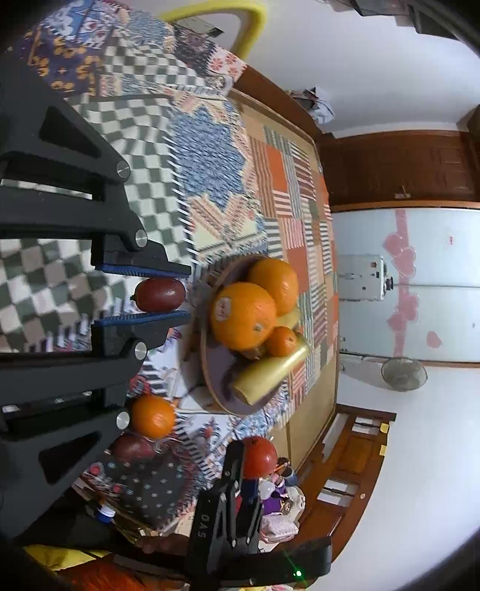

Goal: Organize fruits
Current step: 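Carry the date and tomato to the plate and open both tools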

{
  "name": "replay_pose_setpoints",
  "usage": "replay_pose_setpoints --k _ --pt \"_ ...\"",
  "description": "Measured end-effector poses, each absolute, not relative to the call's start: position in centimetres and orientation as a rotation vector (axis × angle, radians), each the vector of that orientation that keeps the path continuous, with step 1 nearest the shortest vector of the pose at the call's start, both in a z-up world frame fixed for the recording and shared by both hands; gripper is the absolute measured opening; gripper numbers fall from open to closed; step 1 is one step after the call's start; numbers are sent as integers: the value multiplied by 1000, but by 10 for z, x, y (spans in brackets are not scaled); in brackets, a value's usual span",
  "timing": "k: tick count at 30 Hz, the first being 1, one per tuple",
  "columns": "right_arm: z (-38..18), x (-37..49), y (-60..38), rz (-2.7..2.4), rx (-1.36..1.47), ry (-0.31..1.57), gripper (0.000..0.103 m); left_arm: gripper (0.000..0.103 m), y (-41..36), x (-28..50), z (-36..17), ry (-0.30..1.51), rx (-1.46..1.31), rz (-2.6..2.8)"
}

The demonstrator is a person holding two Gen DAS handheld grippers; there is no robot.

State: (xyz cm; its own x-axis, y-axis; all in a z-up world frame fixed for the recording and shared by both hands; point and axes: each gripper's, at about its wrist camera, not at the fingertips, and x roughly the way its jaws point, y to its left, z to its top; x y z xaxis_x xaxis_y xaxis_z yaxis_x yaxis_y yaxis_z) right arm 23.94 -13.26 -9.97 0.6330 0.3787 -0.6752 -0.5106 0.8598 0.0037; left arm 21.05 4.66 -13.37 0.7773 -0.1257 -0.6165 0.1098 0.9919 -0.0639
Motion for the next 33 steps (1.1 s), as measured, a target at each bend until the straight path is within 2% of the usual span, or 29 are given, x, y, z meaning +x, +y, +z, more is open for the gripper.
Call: replay_pose_setpoints --k 23,33 --pt "-105 294 -108 513 -249 721 46 17 20 302 -118 617 37 -163" --pt "-116 299 -111 524 -230 784 46 17 16 329 -122 635 32 -149"
